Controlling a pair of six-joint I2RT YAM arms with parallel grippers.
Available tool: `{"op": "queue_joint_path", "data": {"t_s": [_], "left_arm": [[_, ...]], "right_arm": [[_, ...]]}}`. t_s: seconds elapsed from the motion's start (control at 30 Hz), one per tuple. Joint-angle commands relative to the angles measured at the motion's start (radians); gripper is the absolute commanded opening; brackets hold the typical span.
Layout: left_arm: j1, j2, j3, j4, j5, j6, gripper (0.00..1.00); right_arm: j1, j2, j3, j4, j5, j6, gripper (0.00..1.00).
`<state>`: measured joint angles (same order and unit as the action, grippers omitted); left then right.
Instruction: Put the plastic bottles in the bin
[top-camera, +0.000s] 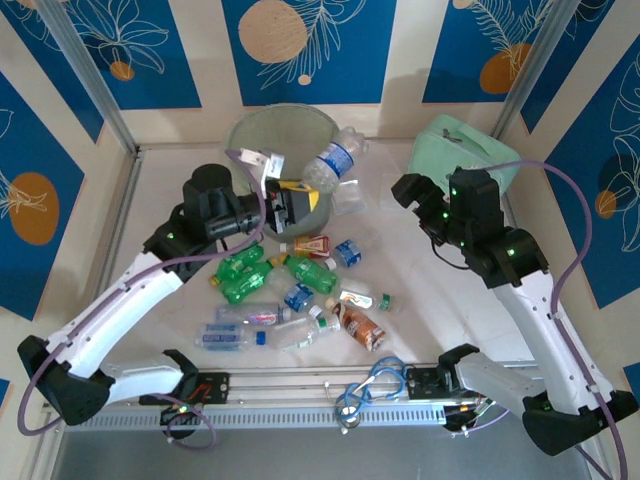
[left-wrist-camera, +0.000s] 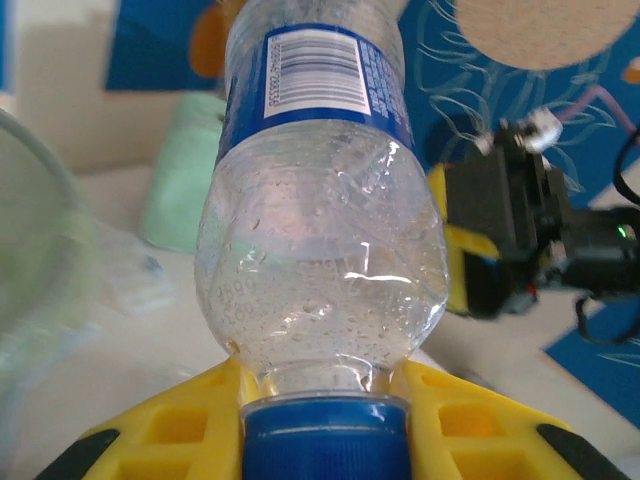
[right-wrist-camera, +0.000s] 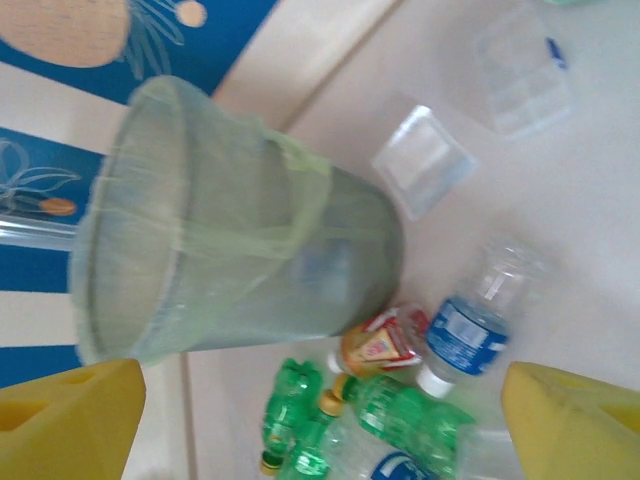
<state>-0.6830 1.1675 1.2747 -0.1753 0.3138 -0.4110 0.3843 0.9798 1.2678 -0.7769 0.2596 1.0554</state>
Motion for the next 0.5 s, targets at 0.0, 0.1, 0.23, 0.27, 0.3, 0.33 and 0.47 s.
{"op": "queue_joint_path", "data": {"t_s": [0.0,0.1,0.23,0.27,0.3,0.33,0.47], "left_arm": [[0.01,0.0,0.094,-0.145,-0.249,0.156,0.28],[0.021,0.025,0.143,-0.189,-0.372,0.198,0.28],[0.051,0.092,0.217,-0.26,-0.468,0.238,0.28],[0.06,0.107,0.227,-0.273,-0.478,0.242,0.28],[0.07,0.125,0.236,-0.286,-0.482,0.239,0.27],[0.082,0.139,0.242,-0.291,-0.483,0.231,0.27],[0.118,0.195,0.265,-0.302,-0.475,0.196,0.27]], "right_arm": [[-0.012,0.002,-0.039,-0.111,0.012,0.053,0.91],[-0.013,0.006,-0.073,-0.104,-0.002,0.082,0.9],[-0.009,0.024,-0.096,-0.093,-0.02,0.098,0.89],[-0.006,0.03,-0.1,-0.092,-0.025,0.098,0.89],[-0.002,0.038,-0.1,-0.09,-0.026,0.1,0.89],[0.004,0.045,-0.1,-0.088,-0.029,0.099,0.89],[0.028,0.071,-0.106,-0.083,-0.035,0.1,0.89]]}}
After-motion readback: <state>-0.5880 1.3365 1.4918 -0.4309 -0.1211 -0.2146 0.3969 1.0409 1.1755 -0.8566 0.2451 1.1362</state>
